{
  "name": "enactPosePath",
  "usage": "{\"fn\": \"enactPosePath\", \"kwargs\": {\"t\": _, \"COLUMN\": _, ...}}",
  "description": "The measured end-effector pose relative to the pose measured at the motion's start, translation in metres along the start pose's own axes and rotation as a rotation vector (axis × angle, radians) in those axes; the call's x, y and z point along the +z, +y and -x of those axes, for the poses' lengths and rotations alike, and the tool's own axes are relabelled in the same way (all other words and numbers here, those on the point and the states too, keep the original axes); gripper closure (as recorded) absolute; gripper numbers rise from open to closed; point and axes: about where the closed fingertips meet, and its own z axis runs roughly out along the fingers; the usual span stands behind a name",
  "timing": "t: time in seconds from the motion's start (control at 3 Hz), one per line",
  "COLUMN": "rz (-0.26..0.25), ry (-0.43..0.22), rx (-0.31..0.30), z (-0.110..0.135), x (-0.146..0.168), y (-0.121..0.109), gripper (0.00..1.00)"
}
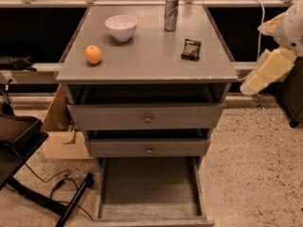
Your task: Place rxbar chocolate into bottom drawer
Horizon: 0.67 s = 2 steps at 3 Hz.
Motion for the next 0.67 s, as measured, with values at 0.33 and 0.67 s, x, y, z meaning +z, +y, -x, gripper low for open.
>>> {"fn": "enactPosePath", "kwargs": {"t": 0.33, "rz": -0.059, "ry": -0.061, "rx": 0.124, "z": 0.014, "x": 0.019, "y": -0.056, "gripper": 0.0}}
{"fn": "enactPosePath", "kwargs": {"t": 0.67, "rz": -0.112, "ry": 0.017, "rx": 0.232, "z": 0.029, "x": 0.044, "y": -0.1, "gripper": 0.0}}
